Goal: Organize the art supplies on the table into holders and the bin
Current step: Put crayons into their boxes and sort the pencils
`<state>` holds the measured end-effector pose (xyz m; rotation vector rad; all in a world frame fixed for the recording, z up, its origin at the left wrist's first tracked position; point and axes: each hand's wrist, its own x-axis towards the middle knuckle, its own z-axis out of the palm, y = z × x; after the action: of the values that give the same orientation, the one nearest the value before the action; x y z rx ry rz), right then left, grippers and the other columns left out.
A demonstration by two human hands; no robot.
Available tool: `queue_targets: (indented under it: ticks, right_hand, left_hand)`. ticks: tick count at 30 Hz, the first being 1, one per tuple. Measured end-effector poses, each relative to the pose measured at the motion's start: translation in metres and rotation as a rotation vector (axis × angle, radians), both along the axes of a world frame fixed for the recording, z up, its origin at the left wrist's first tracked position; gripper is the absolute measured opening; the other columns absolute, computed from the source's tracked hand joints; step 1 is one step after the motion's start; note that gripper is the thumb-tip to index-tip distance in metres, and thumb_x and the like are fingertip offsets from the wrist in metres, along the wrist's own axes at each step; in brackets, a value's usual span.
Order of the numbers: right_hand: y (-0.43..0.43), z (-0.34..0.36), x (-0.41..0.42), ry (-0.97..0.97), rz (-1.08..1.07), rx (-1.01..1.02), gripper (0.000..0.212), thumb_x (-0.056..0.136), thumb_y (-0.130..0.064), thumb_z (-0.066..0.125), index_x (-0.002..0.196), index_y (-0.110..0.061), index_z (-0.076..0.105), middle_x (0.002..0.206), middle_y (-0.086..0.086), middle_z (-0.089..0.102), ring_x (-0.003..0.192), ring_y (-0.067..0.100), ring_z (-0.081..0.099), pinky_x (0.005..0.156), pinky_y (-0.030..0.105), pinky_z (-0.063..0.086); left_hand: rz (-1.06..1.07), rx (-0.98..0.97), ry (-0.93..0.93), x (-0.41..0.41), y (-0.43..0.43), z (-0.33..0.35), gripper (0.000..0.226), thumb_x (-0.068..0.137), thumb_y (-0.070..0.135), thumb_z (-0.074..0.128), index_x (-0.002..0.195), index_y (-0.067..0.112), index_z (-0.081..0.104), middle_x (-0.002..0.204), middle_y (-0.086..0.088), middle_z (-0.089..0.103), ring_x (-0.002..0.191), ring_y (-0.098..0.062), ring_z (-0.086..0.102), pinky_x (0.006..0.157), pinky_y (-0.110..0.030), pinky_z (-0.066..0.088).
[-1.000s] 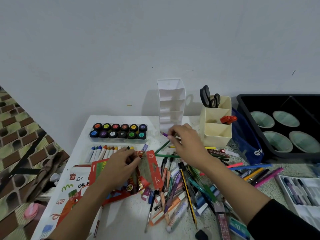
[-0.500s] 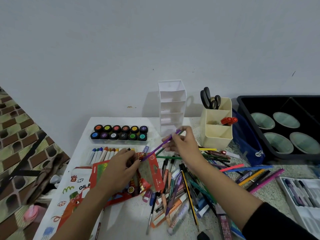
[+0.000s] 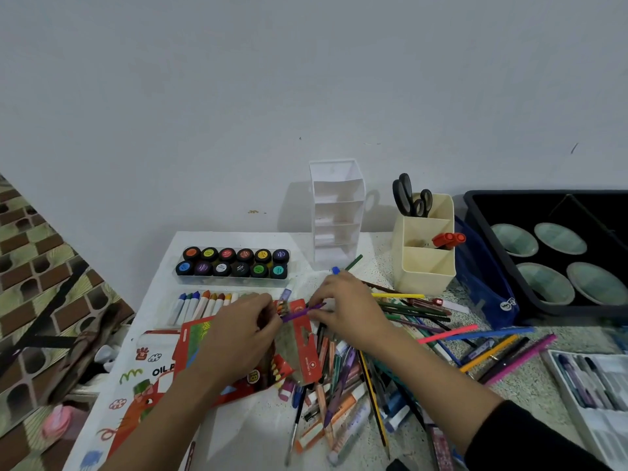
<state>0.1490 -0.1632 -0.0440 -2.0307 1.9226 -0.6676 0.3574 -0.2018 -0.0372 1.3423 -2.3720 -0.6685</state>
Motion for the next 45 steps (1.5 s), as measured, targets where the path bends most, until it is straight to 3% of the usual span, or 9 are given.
queue_targets:
  ticks: [5, 9, 15, 21, 24, 29, 35, 40, 45]
  right_hand:
    - [-0.006, -0.011, 0.029, 0.176, 0.099, -0.067, 0.015, 0.089, -0.032, 0.068, 0.098, -0.029, 0.078, 0.091, -0.001, 0.063, 0.096, 0.024, 0.05, 0.074, 0.036, 0.03]
    - [-0.002, -0.017, 0.031, 0.171, 0.045, -0.033, 0.02, 0.09, -0.036, 0.066, 0.105, -0.026, 0.075, 0.099, -0.002, 0.063, 0.101, 0.023, 0.051, 0.083, 0.041, 0.033]
    - [-0.003, -0.017, 0.023, 0.192, 0.049, 0.007, 0.02, 0.095, -0.03, 0.059, 0.104, -0.031, 0.076, 0.096, -0.006, 0.065, 0.101, 0.021, 0.048, 0.079, 0.037, 0.025]
    - [-0.01, -0.018, 0.032, 0.111, 0.096, 0.022, 0.015, 0.094, -0.027, 0.06, 0.094, -0.024, 0.075, 0.094, -0.008, 0.064, 0.099, 0.018, 0.049, 0.079, 0.038, 0.031]
    - [-0.015, -0.011, 0.01, 0.087, 0.027, -0.063, 0.013, 0.094, -0.026, 0.062, 0.094, -0.023, 0.074, 0.09, -0.005, 0.067, 0.088, 0.017, 0.057, 0.08, 0.04, 0.045]
    - [-0.029, 0.0, -0.022, 0.376, -0.05, 0.018, 0.031, 0.094, -0.008, 0.054, 0.118, -0.02, 0.07, 0.114, 0.003, 0.062, 0.11, 0.028, 0.051, 0.082, 0.038, 0.035]
    - [-0.031, 0.0, -0.024, 0.632, -0.03, 0.163, 0.035, 0.087, -0.006, 0.059, 0.119, -0.021, 0.064, 0.118, 0.008, 0.052, 0.116, 0.031, 0.045, 0.091, 0.043, 0.036]
    - [-0.03, 0.002, -0.027, 0.617, -0.047, 0.101, 0.04, 0.08, -0.003, 0.069, 0.116, -0.02, 0.062, 0.118, 0.006, 0.051, 0.108, 0.029, 0.052, 0.078, 0.037, 0.029]
    - [-0.02, 0.015, -0.031, 0.441, -0.122, -0.158, 0.017, 0.088, -0.004, 0.066, 0.103, -0.011, 0.06, 0.099, 0.008, 0.051, 0.065, 0.024, 0.042, 0.058, 0.034, 0.031]
  left_hand:
    - [-0.017, 0.019, 0.033, -0.002, 0.002, -0.005, 0.024, 0.092, 0.041, 0.048, 0.076, 0.023, 0.051, 0.075, 0.006, 0.054, 0.074, -0.013, 0.052, 0.069, -0.042, 0.049]
    - [0.035, -0.006, 0.058, -0.001, 0.005, -0.009, 0.02, 0.089, 0.043, 0.049, 0.073, 0.032, 0.048, 0.083, 0.014, 0.05, 0.084, -0.007, 0.046, 0.08, -0.04, 0.042]
    - [0.062, 0.032, 0.077, 0.0, 0.008, -0.016, 0.021, 0.092, 0.043, 0.048, 0.076, 0.03, 0.05, 0.082, 0.012, 0.052, 0.081, -0.003, 0.049, 0.084, -0.046, 0.047]
    - [0.05, 0.077, 0.103, 0.002, 0.002, -0.014, 0.035, 0.083, 0.054, 0.037, 0.076, 0.023, 0.052, 0.076, 0.006, 0.056, 0.077, -0.012, 0.053, 0.072, -0.045, 0.048]
    - [0.04, 0.091, 0.113, 0.005, 0.0, -0.014, 0.033, 0.085, 0.052, 0.041, 0.078, 0.023, 0.055, 0.078, 0.006, 0.059, 0.079, -0.011, 0.056, 0.073, -0.042, 0.049]
    - [0.038, 0.083, 0.107, 0.004, 0.002, -0.014, 0.021, 0.092, 0.04, 0.053, 0.079, 0.023, 0.056, 0.08, 0.005, 0.06, 0.079, -0.011, 0.056, 0.072, -0.037, 0.049]
    - [0.06, 0.068, 0.111, 0.005, 0.003, -0.014, 0.021, 0.09, 0.027, 0.068, 0.074, 0.017, 0.059, 0.067, -0.001, 0.057, 0.063, -0.011, 0.048, 0.058, -0.021, 0.038]
    - [0.064, 0.105, 0.108, 0.006, 0.002, -0.015, 0.021, 0.09, 0.032, 0.067, 0.074, 0.02, 0.06, 0.067, -0.001, 0.06, 0.06, -0.008, 0.047, 0.057, -0.017, 0.039]
    - [0.053, 0.118, 0.092, 0.006, 0.0, -0.016, 0.021, 0.093, 0.035, 0.064, 0.077, 0.021, 0.06, 0.07, 0.001, 0.062, 0.066, -0.011, 0.055, 0.06, -0.019, 0.042]
